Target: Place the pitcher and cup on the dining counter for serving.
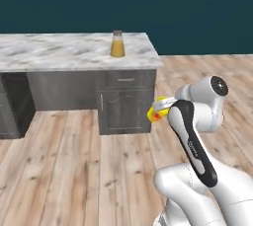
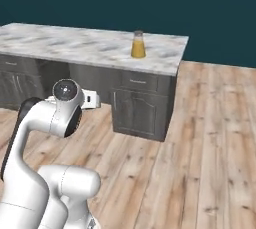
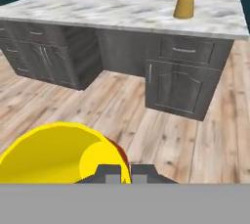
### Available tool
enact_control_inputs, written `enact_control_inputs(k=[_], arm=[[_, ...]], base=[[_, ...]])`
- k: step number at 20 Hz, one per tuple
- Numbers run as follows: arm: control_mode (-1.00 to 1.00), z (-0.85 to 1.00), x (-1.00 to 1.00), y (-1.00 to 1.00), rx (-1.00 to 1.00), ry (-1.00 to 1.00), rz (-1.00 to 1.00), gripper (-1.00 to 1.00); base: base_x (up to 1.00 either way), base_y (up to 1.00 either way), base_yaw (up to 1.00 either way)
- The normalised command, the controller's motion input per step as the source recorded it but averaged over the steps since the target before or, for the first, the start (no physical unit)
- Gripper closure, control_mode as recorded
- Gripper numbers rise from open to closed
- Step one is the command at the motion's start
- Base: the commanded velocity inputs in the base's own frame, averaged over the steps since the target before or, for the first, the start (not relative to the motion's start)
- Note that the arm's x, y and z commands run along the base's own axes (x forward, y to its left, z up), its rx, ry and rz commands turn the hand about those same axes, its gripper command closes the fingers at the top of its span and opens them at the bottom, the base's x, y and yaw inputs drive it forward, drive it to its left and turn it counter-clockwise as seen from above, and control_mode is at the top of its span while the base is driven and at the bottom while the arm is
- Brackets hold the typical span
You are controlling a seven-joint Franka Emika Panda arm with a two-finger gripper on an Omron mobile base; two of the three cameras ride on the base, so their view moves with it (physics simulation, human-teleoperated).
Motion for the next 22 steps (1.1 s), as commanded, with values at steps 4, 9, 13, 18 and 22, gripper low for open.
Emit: enact_control_inputs(k=[4,9,13,18,22], arm=[[1.0,0.0,0.0,0.0,0.0,0.0,0.0,1.0],[1.0,0.0,0.0,0.0,0.0,0.0,0.0,1.0],[1.0,0.0,0.0,0.0,0.0,0.0,0.0,1.0],[1.0,0.0,0.0,0.0,0.0,0.0,0.0,1.0],[1.0,0.0,0.0,0.0,0.0,0.0,0.0,1.0]], base=[[1.0,0.81,0.13],[1.0,0.89,-0.1],[1.0,0.73,-0.28],[1.0,0.34,-0.23],[0.99,0.0,-0.07]])
